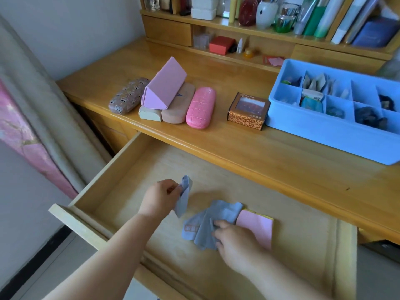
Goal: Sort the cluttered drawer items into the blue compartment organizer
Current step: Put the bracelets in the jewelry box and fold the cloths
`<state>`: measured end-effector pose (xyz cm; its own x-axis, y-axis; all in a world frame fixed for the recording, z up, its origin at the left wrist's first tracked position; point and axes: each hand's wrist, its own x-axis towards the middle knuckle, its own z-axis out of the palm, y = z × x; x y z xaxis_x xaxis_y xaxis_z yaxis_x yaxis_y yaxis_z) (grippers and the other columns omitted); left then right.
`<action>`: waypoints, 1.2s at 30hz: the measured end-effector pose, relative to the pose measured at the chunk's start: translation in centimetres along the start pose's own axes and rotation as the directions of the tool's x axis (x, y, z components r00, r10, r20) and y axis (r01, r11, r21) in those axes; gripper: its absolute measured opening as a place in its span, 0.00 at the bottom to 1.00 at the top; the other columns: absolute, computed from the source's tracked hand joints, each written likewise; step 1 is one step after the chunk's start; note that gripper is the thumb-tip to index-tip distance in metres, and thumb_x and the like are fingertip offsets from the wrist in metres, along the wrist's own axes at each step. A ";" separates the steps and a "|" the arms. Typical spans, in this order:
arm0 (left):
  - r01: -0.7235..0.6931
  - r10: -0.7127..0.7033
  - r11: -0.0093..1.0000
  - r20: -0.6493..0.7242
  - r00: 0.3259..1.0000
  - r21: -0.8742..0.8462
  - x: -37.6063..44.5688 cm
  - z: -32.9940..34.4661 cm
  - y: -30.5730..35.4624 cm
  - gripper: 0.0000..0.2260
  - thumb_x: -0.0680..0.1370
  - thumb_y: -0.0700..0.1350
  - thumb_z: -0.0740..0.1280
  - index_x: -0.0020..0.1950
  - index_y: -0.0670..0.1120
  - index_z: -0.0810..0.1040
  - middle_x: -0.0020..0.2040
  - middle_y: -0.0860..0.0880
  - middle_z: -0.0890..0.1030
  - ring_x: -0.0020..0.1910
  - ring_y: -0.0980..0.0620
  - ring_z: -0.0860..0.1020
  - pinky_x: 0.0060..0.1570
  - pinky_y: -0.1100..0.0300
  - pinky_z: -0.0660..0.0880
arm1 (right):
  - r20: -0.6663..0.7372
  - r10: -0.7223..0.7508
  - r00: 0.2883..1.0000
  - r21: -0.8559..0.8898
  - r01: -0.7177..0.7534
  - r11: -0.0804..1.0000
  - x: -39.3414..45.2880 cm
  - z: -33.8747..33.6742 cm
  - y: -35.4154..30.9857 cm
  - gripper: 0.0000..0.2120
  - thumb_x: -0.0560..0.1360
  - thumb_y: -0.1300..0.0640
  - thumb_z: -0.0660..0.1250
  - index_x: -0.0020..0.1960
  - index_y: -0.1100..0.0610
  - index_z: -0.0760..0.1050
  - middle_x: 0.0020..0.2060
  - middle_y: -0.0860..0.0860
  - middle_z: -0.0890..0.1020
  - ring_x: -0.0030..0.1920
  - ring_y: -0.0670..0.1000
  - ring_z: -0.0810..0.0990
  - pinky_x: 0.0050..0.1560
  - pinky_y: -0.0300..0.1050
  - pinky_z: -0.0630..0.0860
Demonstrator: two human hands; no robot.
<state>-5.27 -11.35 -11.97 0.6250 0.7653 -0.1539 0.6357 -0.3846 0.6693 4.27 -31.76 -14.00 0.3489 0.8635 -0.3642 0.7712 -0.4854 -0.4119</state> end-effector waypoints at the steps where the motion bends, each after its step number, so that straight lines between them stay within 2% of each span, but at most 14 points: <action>1: 0.043 -0.041 0.993 0.017 0.999 -0.110 -0.3 -0.4 0.2 0.14 0.77 0.47 0.65 0.38 0.38 0.77 0.30 0.48 0.75 0.29 0.50 0.71 0.31 0.59 0.67 | 0.020 -0.028 0.999 -0.005 0.029 1.000 0.3 0.0 -0.4 0.18 0.78 0.53 0.56 0.67 0.47 0.70 0.71 0.43 0.66 0.66 0.55 0.72 0.63 0.44 0.70; 3: 0.095 -0.078 0.963 0.076 0.994 -0.253 -1.4 -0.9 0.6 0.16 0.79 0.47 0.64 0.40 0.33 0.76 0.29 0.47 0.72 0.28 0.52 0.67 0.30 0.61 0.64 | 0.065 -0.073 0.995 0.006 0.073 0.997 0.7 -0.1 -1.2 0.18 0.79 0.53 0.56 0.68 0.45 0.69 0.71 0.44 0.68 0.65 0.54 0.72 0.61 0.44 0.70; 6: 0.094 -0.054 0.950 0.139 0.989 -0.298 -3.0 -1.2 1.5 0.16 0.79 0.47 0.63 0.41 0.34 0.77 0.30 0.47 0.73 0.27 0.54 0.67 0.27 0.66 0.63 | -0.058 0.034 0.998 0.276 -0.016 0.961 0.5 -1.7 -1.9 0.11 0.77 0.48 0.60 0.56 0.47 0.76 0.52 0.46 0.82 0.51 0.49 0.80 0.50 0.41 0.76; 9: 0.031 0.009 0.959 0.141 0.990 -0.280 -4.5 -0.9 3.4 0.15 0.79 0.47 0.64 0.37 0.39 0.79 0.27 0.51 0.73 0.24 0.58 0.67 0.25 0.69 0.63 | -0.184 0.210 0.960 0.755 0.001 0.655 -0.3 -4.3 -2.3 0.13 0.71 0.43 0.69 0.46 0.52 0.79 0.40 0.44 0.84 0.42 0.43 0.81 0.44 0.36 0.74; 11: -0.019 0.056 0.964 0.130 0.990 -0.267 -5.6 -0.1 5.0 0.14 0.78 0.46 0.65 0.34 0.42 0.77 0.25 0.54 0.71 0.24 0.58 0.66 0.25 0.68 0.62 | -0.135 0.265 0.955 0.850 -0.026 0.525 -1.1 -5.6 -2.8 0.15 0.67 0.41 0.72 0.42 0.53 0.79 0.36 0.46 0.84 0.37 0.42 0.82 0.36 0.33 0.74; 14: -0.087 0.118 0.970 0.131 0.984 -0.227 -7.0 1.1 7.0 0.14 0.77 0.47 0.65 0.33 0.42 0.75 0.23 0.55 0.70 0.23 0.58 0.65 0.24 0.67 0.61 | -0.191 0.370 0.909 0.749 -0.109 0.654 -2.6 -6.1 -2.5 0.10 0.70 0.50 0.69 0.34 0.53 0.75 0.28 0.46 0.80 0.31 0.46 0.78 0.40 0.42 0.78; 16: -0.121 0.140 0.979 0.113 0.984 -0.162 -7.6 1.6 7.7 0.14 0.76 0.47 0.64 0.30 0.45 0.72 0.22 0.56 0.70 0.22 0.58 0.66 0.23 0.68 0.60 | -0.222 0.454 0.863 0.773 -0.128 0.621 -3.8 -6.5 -1.7 0.10 0.72 0.55 0.66 0.32 0.54 0.73 0.25 0.48 0.75 0.31 0.52 0.77 0.46 0.55 0.81; 18: -0.151 0.157 0.987 0.100 0.983 -0.056 -8.0 2.0 8.4 0.12 0.75 0.47 0.65 0.31 0.50 0.71 0.25 0.60 0.73 0.24 0.60 0.69 0.24 0.69 0.62 | -0.245 0.502 0.829 0.825 -0.094 0.558 -4.9 -6.9 -0.8 0.08 0.73 0.59 0.63 0.35 0.56 0.72 0.26 0.48 0.75 0.32 0.58 0.82 0.38 0.58 0.82; 20: -0.223 0.222 0.975 0.076 0.972 0.013 -8.8 2.2 9.3 0.05 0.74 0.48 0.68 0.45 0.56 0.73 0.40 0.65 0.75 0.34 0.65 0.74 0.32 0.69 0.68 | -0.351 0.465 0.813 0.745 -0.058 0.664 -5.9 -7.5 0.1 0.09 0.74 0.59 0.61 0.35 0.54 0.70 0.26 0.47 0.74 0.32 0.56 0.82 0.34 0.45 0.79; 23: -0.482 0.484 0.875 0.111 0.868 -0.043 -9.4 3.3 11.1 0.21 0.73 0.43 0.69 0.65 0.53 0.71 0.59 0.60 0.71 0.56 0.61 0.73 0.52 0.65 0.72 | -0.404 0.226 0.886 0.449 -0.023 0.893 -7.2 -8.3 1.2 0.07 0.77 0.56 0.59 0.39 0.50 0.68 0.31 0.48 0.75 0.36 0.55 0.75 0.37 0.47 0.71; 25: -0.546 0.551 0.834 0.141 0.823 -0.073 -9.9 3.7 12.4 0.16 0.73 0.37 0.66 0.59 0.50 0.77 0.55 0.55 0.78 0.54 0.60 0.74 0.52 0.67 0.69 | -0.337 0.119 0.934 0.364 0.012 0.931 -7.6 -8.6 1.2 0.07 0.80 0.51 0.57 0.44 0.51 0.70 0.37 0.52 0.79 0.40 0.56 0.78 0.41 0.49 0.74; 28: -0.487 0.491 0.871 0.079 0.868 -0.068 -10.3 4.2 13.8 0.10 0.72 0.36 0.64 0.47 0.48 0.81 0.43 0.54 0.82 0.45 0.58 0.76 0.42 0.67 0.69 | -0.415 0.090 0.905 0.238 0.013 0.971 -8.9 -9.5 1.8 0.11 0.79 0.49 0.58 0.40 0.52 0.68 0.32 0.51 0.77 0.36 0.55 0.76 0.38 0.48 0.71; 32: -0.526 0.526 0.850 0.011 0.851 0.043 -10.4 4.9 13.6 0.09 0.72 0.37 0.64 0.45 0.47 0.82 0.42 0.52 0.80 0.44 0.54 0.77 0.42 0.63 0.70 | -0.416 0.102 0.904 0.248 0.005 0.969 -10.5 -10.3 2.5 0.14 0.73 0.54 0.64 0.32 0.46 0.64 0.24 0.47 0.68 0.28 0.45 0.66 0.29 0.38 0.62; 36: -0.531 0.533 0.835 0.033 0.846 0.145 -10.5 4.8 12.4 0.08 0.73 0.39 0.66 0.45 0.47 0.83 0.44 0.51 0.80 0.46 0.52 0.77 0.44 0.62 0.72 | -0.413 0.180 0.893 0.269 -0.069 0.961 -11.7 -10.4 3.4 0.09 0.68 0.59 0.63 0.36 0.45 0.71 0.25 0.45 0.72 0.32 0.46 0.71 0.31 0.37 0.65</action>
<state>-1.81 -26.64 -5.52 0.8820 0.4254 0.2027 0.2639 -0.8023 0.5354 8.36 -42.14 -2.42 0.6703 0.7401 -0.0541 0.5737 -0.5631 -0.5948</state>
